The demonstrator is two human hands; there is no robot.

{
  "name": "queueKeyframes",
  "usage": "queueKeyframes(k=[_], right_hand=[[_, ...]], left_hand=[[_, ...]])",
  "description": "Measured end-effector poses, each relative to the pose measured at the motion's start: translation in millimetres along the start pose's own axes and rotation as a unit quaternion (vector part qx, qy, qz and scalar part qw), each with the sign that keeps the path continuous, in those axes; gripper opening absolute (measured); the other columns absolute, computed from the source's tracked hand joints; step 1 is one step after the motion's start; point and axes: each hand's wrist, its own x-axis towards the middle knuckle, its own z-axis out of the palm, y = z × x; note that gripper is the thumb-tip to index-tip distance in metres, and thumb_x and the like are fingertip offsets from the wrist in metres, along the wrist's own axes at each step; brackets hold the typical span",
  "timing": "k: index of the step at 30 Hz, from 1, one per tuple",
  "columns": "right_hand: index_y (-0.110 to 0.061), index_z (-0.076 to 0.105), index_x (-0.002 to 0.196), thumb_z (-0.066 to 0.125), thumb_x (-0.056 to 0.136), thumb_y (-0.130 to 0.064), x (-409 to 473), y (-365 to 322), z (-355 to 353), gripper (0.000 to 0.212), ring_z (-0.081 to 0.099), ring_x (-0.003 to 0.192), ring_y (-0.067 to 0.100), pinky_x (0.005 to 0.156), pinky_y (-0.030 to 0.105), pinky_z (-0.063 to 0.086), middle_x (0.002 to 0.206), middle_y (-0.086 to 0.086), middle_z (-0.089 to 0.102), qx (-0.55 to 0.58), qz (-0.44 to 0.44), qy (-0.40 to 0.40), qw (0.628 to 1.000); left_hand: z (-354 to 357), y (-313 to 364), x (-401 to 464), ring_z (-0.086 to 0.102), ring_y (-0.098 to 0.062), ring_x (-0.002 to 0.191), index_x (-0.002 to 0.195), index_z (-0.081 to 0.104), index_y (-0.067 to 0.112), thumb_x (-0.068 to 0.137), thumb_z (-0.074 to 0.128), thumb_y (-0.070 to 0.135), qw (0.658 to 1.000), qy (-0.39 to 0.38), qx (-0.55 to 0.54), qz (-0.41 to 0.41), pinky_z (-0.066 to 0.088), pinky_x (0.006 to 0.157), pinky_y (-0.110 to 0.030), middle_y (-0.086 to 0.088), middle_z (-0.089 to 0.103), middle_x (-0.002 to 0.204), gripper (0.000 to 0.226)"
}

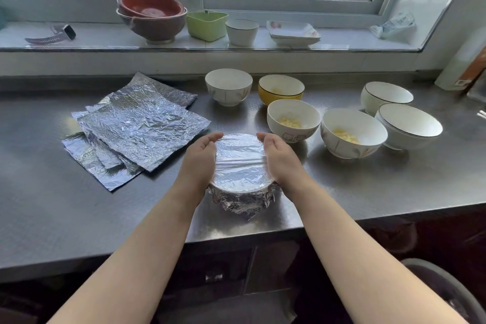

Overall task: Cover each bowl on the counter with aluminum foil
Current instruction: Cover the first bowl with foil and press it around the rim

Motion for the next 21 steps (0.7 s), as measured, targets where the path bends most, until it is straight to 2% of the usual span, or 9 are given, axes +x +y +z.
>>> queueKeyframes(k=[2,4,8,11,13,15,17,19,21], right_hand=[[-0.017,0.060,0.123,0.031,0.106,-0.025,4,6,2,0.034,0.053,0.095,0.006,0.092,0.028,0.043,0.098,-0.010,0.058,0.050,0.026,-0.004,0.998],[-0.023,0.063,0.106,0.033,0.106,-0.024,7,8,3,0.031,0.058,0.090,0.012,0.091,0.036,0.049,0.087,-0.007,0.060,0.102,0.058,-0.002,0.993],[-0.023,0.066,0.098,0.032,0.106,-0.027,5,6,-1,0.035,0.065,0.097,0.021,0.095,0.044,0.053,0.095,0.003,0.070,0.139,0.095,-0.021,0.986],[-0.020,0.068,0.111,0.032,0.105,-0.031,3,2,-6,0.038,0.064,0.099,0.023,0.100,0.047,0.049,0.108,0.018,0.070,0.139,0.118,-0.040,0.982],[-0.014,0.060,0.129,0.034,0.104,-0.025,3,-4,-11,0.039,0.058,0.101,0.017,0.104,0.037,0.041,0.099,0.003,0.067,0.083,0.084,-0.025,0.993],[-0.004,0.052,0.137,0.034,0.103,-0.015,3,-10,-21,0.040,0.053,0.118,0.021,0.103,0.027,0.035,0.117,0.005,0.064,-0.005,0.021,0.023,0.999],[-0.004,0.049,0.140,0.032,0.102,-0.010,0,-12,-27,0.042,0.046,0.131,0.022,0.105,0.022,0.030,0.138,0.010,0.055,-0.043,-0.027,0.052,0.997],[-0.008,0.046,0.144,0.033,0.102,-0.012,-3,-9,-22,0.044,0.047,0.123,0.018,0.109,0.028,0.029,0.138,0.008,0.054,-0.045,-0.032,0.041,0.998],[-0.009,0.045,0.144,0.033,0.102,-0.012,-8,-1,-11,0.043,0.046,0.108,0.015,0.107,0.034,0.035,0.123,0.004,0.055,-0.030,-0.013,0.015,0.999]], left_hand=[[1,0,1,0.039,0.001,0.038,0.103,0.064,0.023,0.102,0.037,0.007,1.000,0.004,-0.016,-0.011,0.031,0.040,-0.012,0.011,0.046,0.054,0.032],[1,0,1,0.036,0.001,0.036,0.104,0.064,0.021,0.102,0.036,0.006,1.000,0.003,-0.019,-0.021,0.030,0.038,-0.013,0.015,0.044,0.043,0.032],[1,1,-2,0.037,0.000,0.036,0.109,0.064,0.019,0.102,0.035,0.006,0.999,0.006,-0.016,-0.032,0.031,0.039,-0.014,0.016,0.045,0.040,0.032],[2,1,-5,0.036,0.000,0.036,0.114,0.064,0.018,0.102,0.035,0.007,0.999,0.015,-0.012,-0.028,0.031,0.039,-0.015,0.015,0.045,0.043,0.032],[2,-1,-7,0.036,-0.001,0.037,0.117,0.064,0.016,0.102,0.036,0.007,0.999,0.023,-0.010,-0.025,0.031,0.039,-0.017,0.014,0.046,0.048,0.033],[3,-2,-9,0.035,-0.003,0.040,0.121,0.063,0.016,0.102,0.036,0.008,0.999,0.028,-0.009,-0.023,0.032,0.042,-0.019,0.007,0.049,0.057,0.035],[5,-1,-11,0.045,-0.009,0.047,0.123,0.063,0.017,0.102,0.035,0.010,0.999,0.034,-0.010,-0.021,0.041,0.047,-0.023,-0.020,0.056,0.076,0.035],[6,1,-13,0.057,-0.026,0.062,0.125,0.063,0.017,0.102,0.035,0.011,0.999,0.038,-0.005,-0.015,0.051,0.066,-0.036,-0.033,0.059,0.108,0.036],[7,-1,-12,0.059,-0.040,0.073,0.127,0.062,0.017,0.102,0.035,0.011,0.999,0.038,0.001,-0.009,0.051,0.075,-0.047,-0.030,0.062,0.108,0.037]])
